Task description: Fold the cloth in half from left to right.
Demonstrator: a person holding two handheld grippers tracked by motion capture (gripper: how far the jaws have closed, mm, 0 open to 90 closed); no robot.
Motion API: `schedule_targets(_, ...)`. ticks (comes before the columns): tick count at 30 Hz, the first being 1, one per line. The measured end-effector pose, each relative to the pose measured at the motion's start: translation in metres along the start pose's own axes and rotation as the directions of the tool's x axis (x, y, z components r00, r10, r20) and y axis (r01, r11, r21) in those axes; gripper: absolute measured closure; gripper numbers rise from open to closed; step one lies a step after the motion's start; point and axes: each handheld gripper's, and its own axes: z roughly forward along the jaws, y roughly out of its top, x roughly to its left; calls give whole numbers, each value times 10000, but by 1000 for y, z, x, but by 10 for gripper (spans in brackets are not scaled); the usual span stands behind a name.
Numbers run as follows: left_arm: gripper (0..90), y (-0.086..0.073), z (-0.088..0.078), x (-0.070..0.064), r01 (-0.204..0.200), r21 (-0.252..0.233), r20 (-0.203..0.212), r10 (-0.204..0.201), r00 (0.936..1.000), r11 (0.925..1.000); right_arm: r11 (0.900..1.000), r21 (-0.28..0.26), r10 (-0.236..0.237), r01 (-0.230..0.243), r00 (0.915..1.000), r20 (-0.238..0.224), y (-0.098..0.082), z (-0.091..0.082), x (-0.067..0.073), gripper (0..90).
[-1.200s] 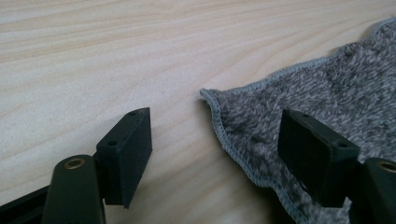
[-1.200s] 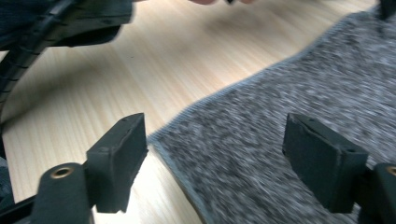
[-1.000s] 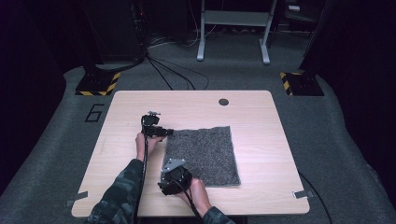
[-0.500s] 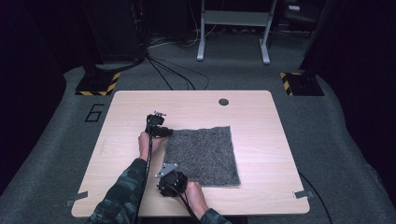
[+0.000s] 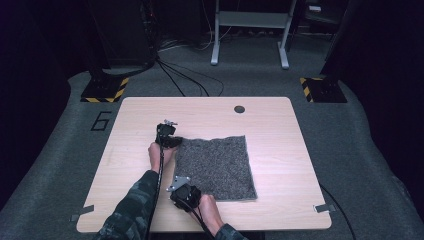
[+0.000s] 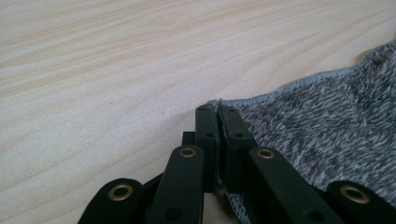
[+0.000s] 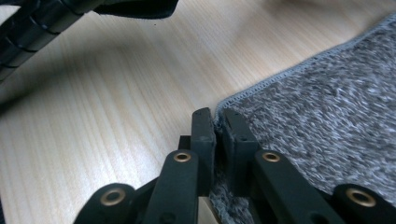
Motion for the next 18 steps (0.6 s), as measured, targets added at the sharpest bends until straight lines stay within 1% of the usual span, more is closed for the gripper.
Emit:
schedule_targets(1, 871, 0, 0, 0, 33, -14, 12, -33, 10000, 10000, 9999, 86, -65, 66, 10000, -40, -2, -2, -1, 852)
schedule_targets(2, 871, 0, -1, 1, 30, 71, 94, -31, 10000, 10000, 10000, 0, 4, -4, 10000, -74, -3, -3, -1, 854)
schedule_targets(4, 872, -1, -2, 2, 242, -17, 126, -241, 9996, 9997, 9997, -176, 174, -176, 9997, -144, -5, -6, -2, 856)
schedule_targets(5, 872, -1, -3, 2, 288, -97, 161, -287, 9995, 9995, 9992, -366, 143, -148, 9998, -159, -6, -10, -5, 858)
schedule_targets(6, 872, -1, -4, 2, 419, -189, 152, -416, 9990, 9989, 9991, -369, 182, -189, 9996, -195, -6, -14, -5, 859)
schedule_targets(7, 872, 0, -5, 3, 340, -169, 199, -336, 9992, 9993, 9991, -369, 182, -189, 9996, -195, -6, -14, -5, 859)
schedule_targets(8, 872, 1, -8, 1, 376, -293, 130, -372, 9992, 9989, 9973, -701, 225, -235, 9996, -162, -6, -18, -6, 861)
schedule_targets(9, 872, 1, -8, 1, 376, -293, 130, -372, 9992, 9989, 9973, -701, 225, -235, 9996, -162, -6, -18, -6, 861)
schedule_targets(10, 872, 2, -10, 1, 345, -347, 96, -342, 9994, 9988, 9960, -798, 395, -409, 9990, -192, -6, -24, -6, 863)
schedule_targets(11, 872, 2, -11, 1, 282, -326, 108, -279, 9996, 9991, 9960, -798, 395, -409, 9990, -192, -6, -24, -6, 863)
schedule_targets(13, 872, 3, -13, 1, 197, -385, 49, -195, 9998, 9991, 9938, -963, 539, -558, 9983, -230, -7, -28, -7, 864)
schedule_targets(14, 872, 4, -15, 1, 265, -345, 85, -262, 9996, 9991, 9933, -1066, 421, -442, 9989, -219, -8, -29, -8, 865)
schedule_targets(15, 872, 4, -16, 1, 290, -385, 90, -286, 9995, 9988, 9921, -1101, 580, -604, 9980, -248, -8, -31, -8, 865)
schedule_targets(16, 872, 5, -17, 1, 350, -475, 106, -346, 9993, 9983, 9915, -1122, 643, -666, 9977, -235, -8, -33, -8, 865)
schedule_targets(18, 872, 8, -21, 0, 204, -447, 167, -197, 9997, 9988, 9907, -1161, 681, -714, 9972, -319, -9, -37, -10, 868)
